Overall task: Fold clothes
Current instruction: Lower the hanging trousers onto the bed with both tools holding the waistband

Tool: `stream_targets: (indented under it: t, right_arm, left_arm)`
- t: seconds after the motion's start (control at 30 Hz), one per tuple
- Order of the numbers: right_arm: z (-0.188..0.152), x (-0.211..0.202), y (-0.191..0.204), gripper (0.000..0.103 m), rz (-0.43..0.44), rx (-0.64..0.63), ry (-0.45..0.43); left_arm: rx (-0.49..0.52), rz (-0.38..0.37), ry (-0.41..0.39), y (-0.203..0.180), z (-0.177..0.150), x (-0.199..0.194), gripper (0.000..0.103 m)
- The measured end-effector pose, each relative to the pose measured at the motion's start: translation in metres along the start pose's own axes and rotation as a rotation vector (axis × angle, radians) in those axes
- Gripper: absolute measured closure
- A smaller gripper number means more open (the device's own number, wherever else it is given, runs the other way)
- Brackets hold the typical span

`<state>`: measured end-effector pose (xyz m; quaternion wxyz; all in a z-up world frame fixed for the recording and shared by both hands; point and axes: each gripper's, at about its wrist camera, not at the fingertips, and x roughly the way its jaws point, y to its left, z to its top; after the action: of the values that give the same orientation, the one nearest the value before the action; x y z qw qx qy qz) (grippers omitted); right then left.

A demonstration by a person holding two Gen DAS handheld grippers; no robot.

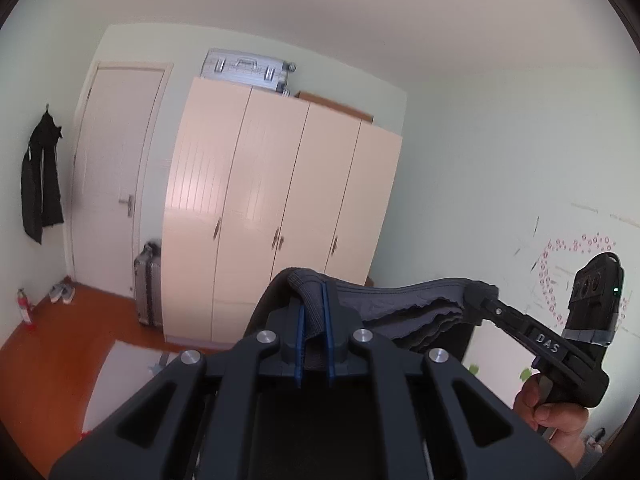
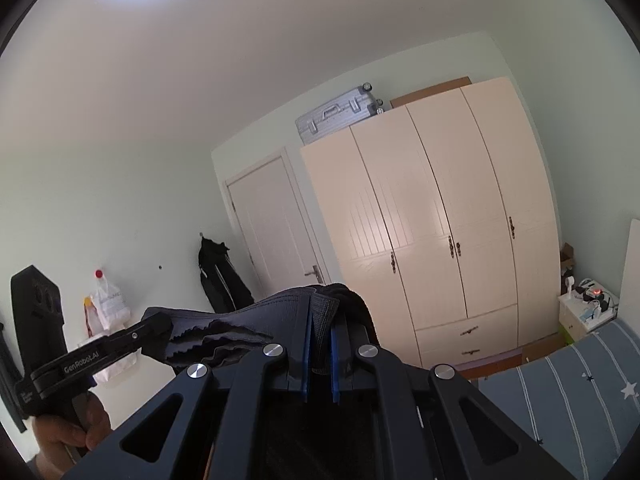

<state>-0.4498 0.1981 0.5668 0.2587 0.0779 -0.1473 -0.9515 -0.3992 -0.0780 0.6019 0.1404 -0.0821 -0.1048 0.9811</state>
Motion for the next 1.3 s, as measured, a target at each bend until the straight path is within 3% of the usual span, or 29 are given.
stream_targets:
  t: [0.2,0.3,0.4,0.47,0.53,0.6,0.77,0.9,1.03,1.17,1.3]
  right_arm:
    - [0.014,-0.052,0.019,0.097,0.074,-0.037,-0.081]
    - [-0.01,-0.093,0.029,0.097,0.098,-0.069,-0.078]
    - [-0.061,-0.132,0.036,0.097,0.105,-0.098,-0.022]
    - [-0.12,-0.162,0.039,0.097,0.102,-0.094,0.069]
    - [-0.188,-0.187,0.039,0.097,0.084,-0.069,0.193]
    - [-0.256,-0.208,0.036,0.097,0.058,-0.024,0.338]
    - [-0.443,-0.253,0.018,0.097,-0.046,0.219,0.749]
    - [-0.552,-0.275,0.01,0.097,-0.115,0.35,1.046]
    - [-0.589,-0.294,0.017,0.097,-0.085,0.346,1.186]
    - [-0.59,-0.325,0.029,0.097,-0.025,0.31,1.244]
    - [-0.565,-0.355,0.054,0.097,0.077,0.236,1.297]
  left_arm:
    - [0.071,-0.06,-0.078,-0.033,-0.007,-0.062,0.097]
    - [0.105,-0.101,-0.064,-0.044,-0.042,-0.105,0.097]
    - [0.077,-0.118,0.017,-0.043,-0.104,-0.145,0.097]
    - [0.049,-0.102,0.094,-0.034,-0.159,-0.169,0.097]
    - [0.014,-0.07,0.223,-0.024,-0.227,-0.19,0.097]
    - [-0.088,-0.052,0.386,-0.006,-0.31,-0.21,0.097]
    - [-0.216,0.04,0.74,0.018,-0.492,-0.252,0.097]
    - [-0.264,0.09,0.938,0.028,-0.587,-0.281,0.097]
    - [-0.234,0.063,0.999,0.021,-0.609,-0.306,0.097]
    - [-0.214,-0.002,1.016,0.0,-0.587,-0.333,0.097]
    - [-0.19,-0.076,1.03,-0.017,-0.55,-0.359,0.097]
